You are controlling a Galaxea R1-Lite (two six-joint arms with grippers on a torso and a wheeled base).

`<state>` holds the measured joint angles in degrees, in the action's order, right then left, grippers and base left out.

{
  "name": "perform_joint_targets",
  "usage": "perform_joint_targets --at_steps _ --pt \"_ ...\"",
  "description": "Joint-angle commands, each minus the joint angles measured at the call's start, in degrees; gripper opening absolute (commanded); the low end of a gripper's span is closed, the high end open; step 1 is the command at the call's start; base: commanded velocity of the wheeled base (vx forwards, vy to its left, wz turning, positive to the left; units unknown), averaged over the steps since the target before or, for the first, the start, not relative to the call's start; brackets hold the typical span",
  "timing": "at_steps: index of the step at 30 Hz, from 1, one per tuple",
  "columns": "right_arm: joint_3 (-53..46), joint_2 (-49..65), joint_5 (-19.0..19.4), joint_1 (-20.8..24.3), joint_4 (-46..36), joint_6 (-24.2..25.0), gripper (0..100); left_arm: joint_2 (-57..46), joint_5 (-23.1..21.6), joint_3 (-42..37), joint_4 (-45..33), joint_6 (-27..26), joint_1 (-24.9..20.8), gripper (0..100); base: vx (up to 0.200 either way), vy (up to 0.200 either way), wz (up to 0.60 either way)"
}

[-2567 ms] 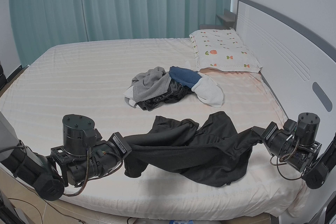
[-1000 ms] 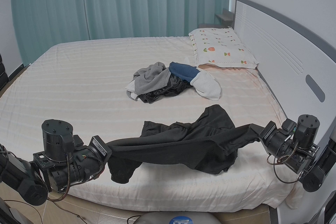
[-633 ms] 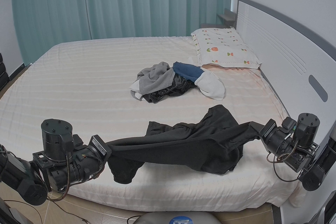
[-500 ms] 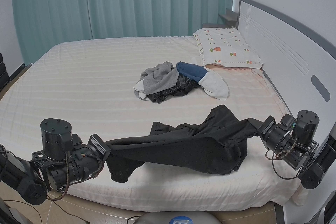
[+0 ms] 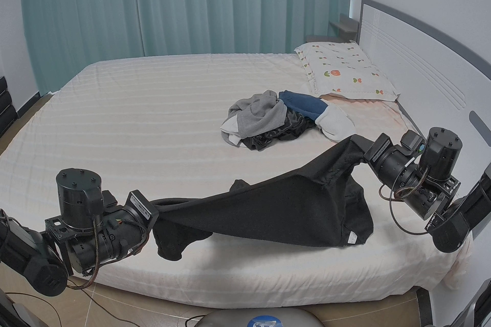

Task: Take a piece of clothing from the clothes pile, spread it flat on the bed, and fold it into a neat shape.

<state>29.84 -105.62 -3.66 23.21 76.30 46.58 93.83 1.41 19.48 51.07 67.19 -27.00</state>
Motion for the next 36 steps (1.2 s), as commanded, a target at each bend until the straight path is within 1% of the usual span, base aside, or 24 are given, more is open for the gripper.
perform_joint_targets --at_steps 1,4,5,7,15,21,36 --pt "-2.6 -1.96 0.14 0.52 0.16 0.79 0 -1.02 0.08 -0.5 -0.27 -0.05 0.46 0 0.0 0.2 0.0" --pt "-3.04 -3.8 0.14 0.26 0.34 1.41 0 -1.28 0.17 -0.85 -0.27 -0.13 0.46 0 0.0 0.2 0.0" --pt "-2.6 -5.83 0.05 0.34 0.34 3.34 0 -2.34 0.17 -0.85 -0.35 -0.13 0.63 0 0.0 0.2 0.0" --pt "-2.6 -7.06 -0.03 0.43 0.43 4.31 0 -2.95 0.08 -0.85 -0.44 -0.22 1.34 0 0.0 0.2 0.0" --pt "-3.04 -5.12 -0.03 -0.18 0.6 4.75 0 -2.42 -0.01 -1.11 -0.35 -0.22 1.6 0 0.0 0.2 0.0" --pt "-3.48 -2.22 -0.03 -0.01 0.6 4.75 0 -2.42 -0.01 -1.11 -0.35 -0.31 1.6 0 0.0 0.2 0.0" --pt "-4.09 -0.2 0.05 0.43 0.69 4.66 0 -2.34 -0.1 -1.64 -0.44 -0.31 0.9 0 0.0 0.2 0.0"
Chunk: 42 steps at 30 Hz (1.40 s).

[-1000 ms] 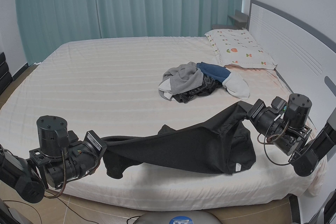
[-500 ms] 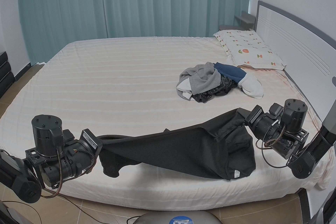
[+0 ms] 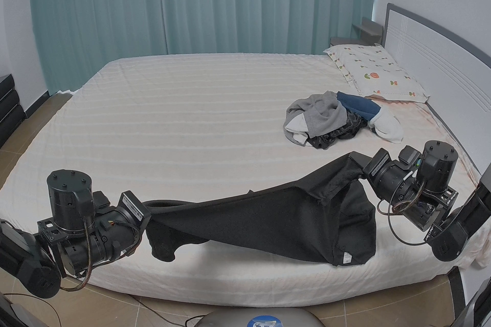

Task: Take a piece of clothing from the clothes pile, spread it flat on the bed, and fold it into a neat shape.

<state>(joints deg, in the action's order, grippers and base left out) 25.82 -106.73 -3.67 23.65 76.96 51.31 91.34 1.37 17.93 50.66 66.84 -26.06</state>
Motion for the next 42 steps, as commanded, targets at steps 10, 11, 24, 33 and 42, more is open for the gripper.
perform_joint_targets --at_steps 10,11,24,33,42 --pt "-0.16 1.0 0.07 0.26 0.03 -0.07 0 0.15 -0.13 -0.35 0.05 0.04 -1.09 0 0.0 0.2 0.0" --pt "-0.16 1.0 0.07 0.26 0.03 -0.07 0 0.15 -0.05 -0.35 0.05 0.04 -1.09 0 0.0 0.2 0.0" --pt "-0.77 1.08 0.15 1.05 0.03 -0.07 0 1.38 0.04 -0.27 0.14 -0.04 -1.01 0 0.0 0.138 0.0" --pt "-1.3 1.44 0.15 1.05 0.03 -0.07 0 1.38 -0.22 -0.27 0.14 0.04 -1.09 0 0.0 0.0 0.0" --pt "-5.52 2.4 0.77 2.1 5.04 -0.51 0 0.68 0.04 -0.27 0.14 0.04 -2.33 0 -0.156 0.0 0.0"
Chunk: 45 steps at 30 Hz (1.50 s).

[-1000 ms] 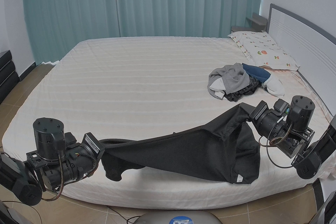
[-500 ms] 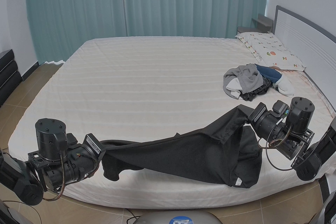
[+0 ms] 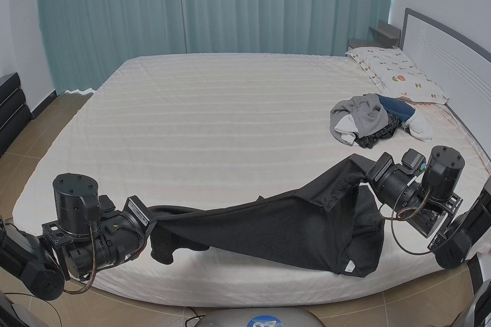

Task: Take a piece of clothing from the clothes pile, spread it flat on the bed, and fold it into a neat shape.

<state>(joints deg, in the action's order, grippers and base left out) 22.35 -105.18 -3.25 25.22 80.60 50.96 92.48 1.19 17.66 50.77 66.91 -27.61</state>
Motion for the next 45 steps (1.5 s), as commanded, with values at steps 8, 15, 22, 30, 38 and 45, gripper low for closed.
perform_joint_targets --at_steps 8,15,22,30,38,45 --pt "-4.42 9.2 1.58 1.58 1.57 -3.23 0 -4.76 0.48 0.62 -1.38 -1.44 -1.22 0 -0.2 0.0 0.0" --pt "-3.1 22.56 1.32 2.46 -3.44 -7.36 0 -12.85 0.56 3.69 -7.71 -3.63 -1.13 0 -0.171 0.0 0.0" --pt "9.3 43.13 1.5 4.84 -30.42 -7.36 0 -24.45 0.3 15.03 -24.23 -7.76 0.45 0 0.0 0.0 0.0" --pt "27.4 44.62 1.06 2.46 -46.33 -6.92 0 -23.48 0.39 28.48 -34.87 -8.29 3.44 0 0.0 0.0 0.0" --pt "49.02 34.34 2.29 -5.89 -59.25 -6.92 0 -13.9 0.56 37.62 -39.08 -7.94 7.05 0 0.0 0.0 0.0" --pt "54.47 24.76 2.64 -11.69 -58.19 -6.75 0 -8.01 0.12 39.03 -38.73 -7.76 7.75 0 0.029 0.0 0.0"
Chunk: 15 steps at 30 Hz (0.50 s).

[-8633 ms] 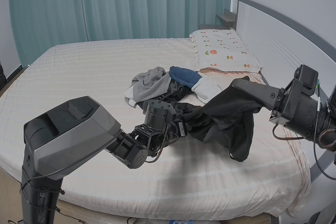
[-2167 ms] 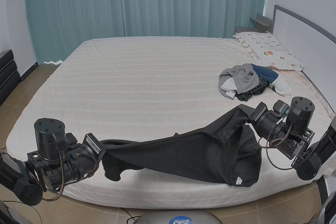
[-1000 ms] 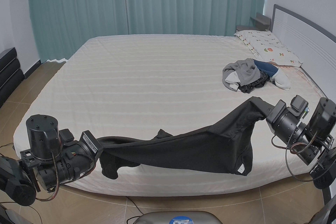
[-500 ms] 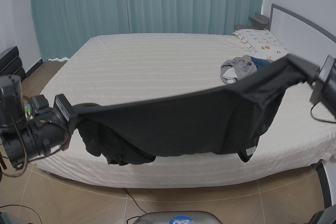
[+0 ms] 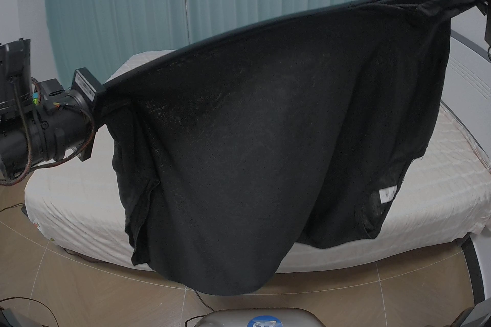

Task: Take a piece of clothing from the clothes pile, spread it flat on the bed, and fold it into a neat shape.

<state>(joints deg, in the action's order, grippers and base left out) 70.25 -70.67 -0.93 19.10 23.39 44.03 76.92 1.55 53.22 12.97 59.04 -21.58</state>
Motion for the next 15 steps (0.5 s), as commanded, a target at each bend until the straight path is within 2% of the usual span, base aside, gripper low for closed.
perform_joint_targets --at_steps 1,4,11,15 --pt "8.76 -12.39 0.4 -6.62 -0.81 0.44 0 9.3 -0.41 4.17 -0.84 0.29 2.15 0 0.2 0.0 0.0" --pt "9.81 -16.08 0.4 -6.8 -0.19 0.44 0 11.93 -0.58 5.05 -0.67 0.38 2.24 0 0.2 0.0 0.0" --pt "13.51 -25.31 -0.3 -7.59 11.41 0.0 0 17.82 -0.67 6.98 0.12 0.9 1.98 0 0.2 0.0 0.0" --pt "17.28 -28.03 -0.39 -7.59 12.2 -0.17 0 20.55 -0.67 8.39 0.39 0.9 2.07 0 0.2 0.0 0.0"
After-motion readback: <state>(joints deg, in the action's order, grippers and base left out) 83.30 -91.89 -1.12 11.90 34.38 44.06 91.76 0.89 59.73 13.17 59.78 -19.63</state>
